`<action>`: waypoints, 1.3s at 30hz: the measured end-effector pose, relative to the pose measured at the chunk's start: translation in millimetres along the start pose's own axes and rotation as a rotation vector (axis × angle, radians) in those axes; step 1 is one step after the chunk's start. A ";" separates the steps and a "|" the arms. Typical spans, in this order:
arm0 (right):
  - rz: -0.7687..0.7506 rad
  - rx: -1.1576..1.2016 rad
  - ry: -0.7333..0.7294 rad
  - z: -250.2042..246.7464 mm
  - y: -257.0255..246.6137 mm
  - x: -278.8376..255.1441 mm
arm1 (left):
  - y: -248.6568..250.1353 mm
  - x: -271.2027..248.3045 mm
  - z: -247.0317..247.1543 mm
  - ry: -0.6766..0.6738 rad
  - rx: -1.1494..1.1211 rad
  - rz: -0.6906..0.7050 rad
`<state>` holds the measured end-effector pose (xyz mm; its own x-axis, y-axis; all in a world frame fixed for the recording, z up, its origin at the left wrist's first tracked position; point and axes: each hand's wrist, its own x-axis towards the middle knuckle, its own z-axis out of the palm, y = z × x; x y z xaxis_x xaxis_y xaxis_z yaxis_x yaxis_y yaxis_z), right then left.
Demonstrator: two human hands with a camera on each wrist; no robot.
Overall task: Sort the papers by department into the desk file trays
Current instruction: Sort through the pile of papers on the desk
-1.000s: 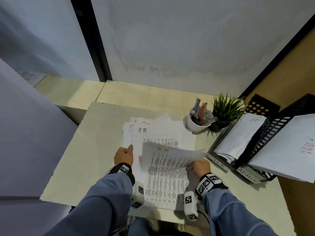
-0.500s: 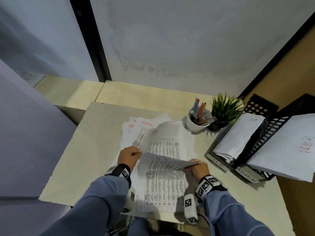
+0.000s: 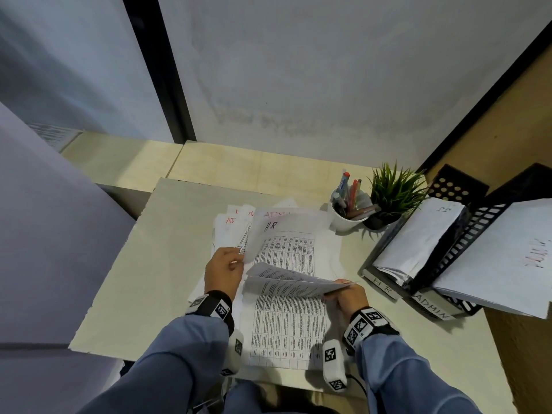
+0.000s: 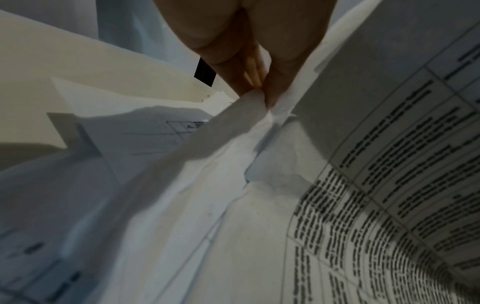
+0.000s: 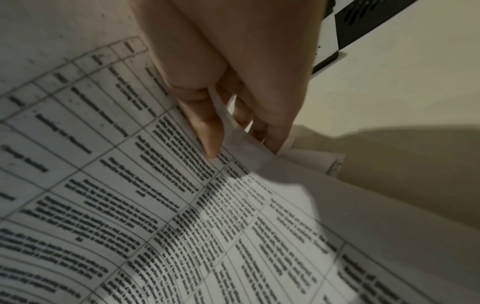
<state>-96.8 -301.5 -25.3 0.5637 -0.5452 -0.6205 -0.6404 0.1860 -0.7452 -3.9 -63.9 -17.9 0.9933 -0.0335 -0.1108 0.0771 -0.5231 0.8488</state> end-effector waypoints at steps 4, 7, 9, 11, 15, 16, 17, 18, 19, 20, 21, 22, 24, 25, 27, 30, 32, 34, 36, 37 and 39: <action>0.017 0.021 0.003 -2.0 -2.0 -3.0 | 3.0 -0.7 1.6 -0.073 -0.160 -0.133; 0.006 -0.038 0.052 -7.6 -6.3 -5.5 | 4.1 -1.3 3.5 -0.200 -0.243 -0.204; -0.038 -0.111 0.077 -8.3 -10.5 -5.0 | 3.1 -0.2 4.5 -0.258 -0.270 -0.253; -0.049 -0.130 0.071 -9.4 -12.7 -0.7 | 11.3 -2.2 4.0 -0.296 -0.314 -0.338; -0.014 0.013 0.061 -9.6 -14.7 -1.3 | 27.8 -3.9 6.3 -0.313 -0.370 -0.432; -0.018 0.146 0.074 -7.3 -19.0 -6.8 | 32.6 -5.6 6.6 -0.324 -0.440 -0.444; -0.026 0.303 0.074 -4.3 -23.8 -11.0 | 35.4 -6.7 8.6 -0.338 -0.503 -0.457; -0.045 0.432 0.058 -1.9 -32.7 -17.3 | 41.8 -7.8 8.5 -0.364 -0.531 -0.466; -0.074 0.505 0.037 -0.3 -40.7 -20.7 | 48.5 -7.2 8.8 -0.392 -0.521 -0.413; -0.099 0.512 0.013 0.3 -50.5 -24.6 | 60.0 -8.4 6.9 -0.395 -0.504 -0.358; -0.128 0.494 -0.005 -0.2 -59.9 -27.0 | 70.0 -8.8 6.1 -0.394 -0.514 -0.283; -0.173 0.460 -0.010 -1.5 -71.2 -31.8 | 78.0 -8.9 4.7 -0.377 -0.472 -0.189; -0.321 0.386 0.021 -5.5 -91.6 -41.3 | 99.6 -10.3 -0.1 -0.316 -0.370 -0.016; -0.410 0.372 0.048 -7.5 -101.4 -48.2 | 106.3 -10.2 -1.9 -0.261 -0.364 0.040; -0.575 0.412 0.071 -11.7 -118.8 -67.0 | 123.0 -13.8 -6.9 -0.166 -0.427 0.093; -0.647 0.399 0.030 -14.4 -122.3 -83.5 | 121.8 -17.2 -5.6 -0.097 -0.472 0.064; -0.536 0.294 -0.010 -8.8 -105.8 -81.4 | 107.3 -21.6 2.2 -0.145 -0.357 0.003; -0.381 0.191 -0.024 -1.1 -81.2 -73.7 | 86.2 -26.7 13.7 -0.220 -0.237 -0.105; -0.288 0.184 -0.026 1.0 -63.1 -68.7 | 73.7 -33.1 20.6 -0.241 -0.278 -0.242; -0.267 0.207 -0.031 -1.0 -61.3 -68.6 | 73.5 -35.1 21.5 -0.228 -0.320 -0.283; -0.280 0.258 -0.030 -9.6 -69.3 -67.6 | 84.4 -34.5 21.4 -0.196 -0.362 -0.250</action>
<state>-95.5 -285.4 70.6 0.7153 -0.5809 -0.3884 -0.3091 0.2355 -0.9214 -33.5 -125.1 46.5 0.9081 -0.1225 -0.4004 0.3714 -0.2062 0.9053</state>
